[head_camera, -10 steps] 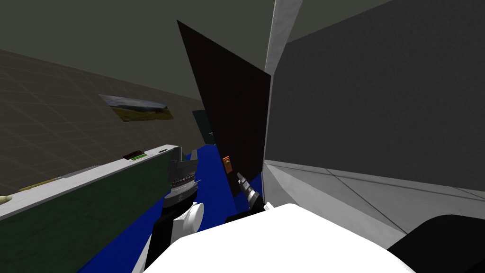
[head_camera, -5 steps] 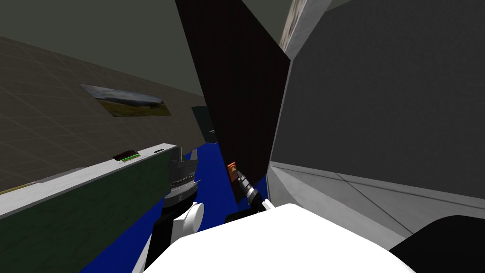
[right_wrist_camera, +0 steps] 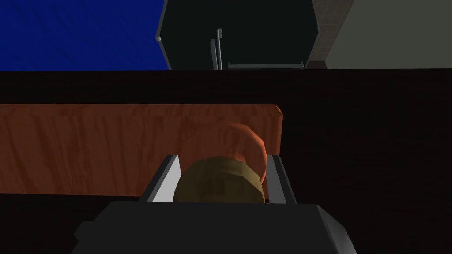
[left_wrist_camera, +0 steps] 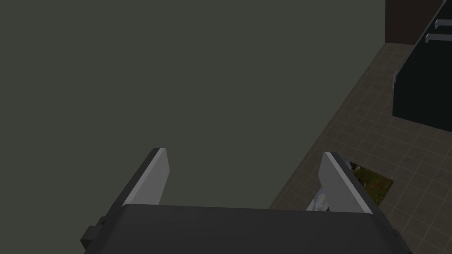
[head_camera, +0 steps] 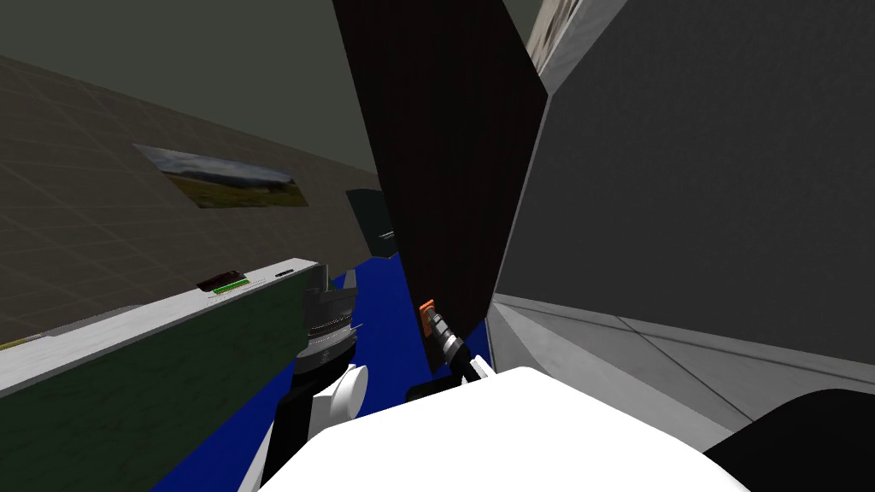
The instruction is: Push the door open
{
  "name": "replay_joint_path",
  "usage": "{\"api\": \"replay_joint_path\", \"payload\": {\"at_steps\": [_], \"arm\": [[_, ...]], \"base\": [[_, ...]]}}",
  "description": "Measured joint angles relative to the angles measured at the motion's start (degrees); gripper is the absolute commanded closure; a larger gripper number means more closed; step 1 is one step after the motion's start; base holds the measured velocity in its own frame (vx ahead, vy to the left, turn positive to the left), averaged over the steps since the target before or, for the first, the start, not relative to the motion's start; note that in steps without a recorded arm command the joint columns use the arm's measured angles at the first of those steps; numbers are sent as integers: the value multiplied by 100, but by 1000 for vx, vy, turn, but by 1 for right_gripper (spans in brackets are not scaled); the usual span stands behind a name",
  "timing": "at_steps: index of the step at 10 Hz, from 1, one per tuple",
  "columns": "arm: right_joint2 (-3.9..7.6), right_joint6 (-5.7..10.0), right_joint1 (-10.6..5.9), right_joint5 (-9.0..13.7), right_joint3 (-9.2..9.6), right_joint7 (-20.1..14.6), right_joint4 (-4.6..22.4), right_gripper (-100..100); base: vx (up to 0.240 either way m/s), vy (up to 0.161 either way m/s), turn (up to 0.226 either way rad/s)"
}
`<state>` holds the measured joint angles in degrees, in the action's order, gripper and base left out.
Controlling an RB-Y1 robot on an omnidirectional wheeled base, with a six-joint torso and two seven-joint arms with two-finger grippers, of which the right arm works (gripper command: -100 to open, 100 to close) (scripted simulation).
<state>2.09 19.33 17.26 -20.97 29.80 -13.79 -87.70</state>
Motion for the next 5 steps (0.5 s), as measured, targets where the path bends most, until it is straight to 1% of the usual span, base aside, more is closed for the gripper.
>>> {"api": "replay_joint_path", "payload": {"at_steps": [4, 5], "arm": [[10, -16, 16, -3, 8, -1, 20, 100], [12, -17, 18, -3, 8, -2, 22, 100]], "base": [[-11, -8, 2], [80, 18, -151]]}}
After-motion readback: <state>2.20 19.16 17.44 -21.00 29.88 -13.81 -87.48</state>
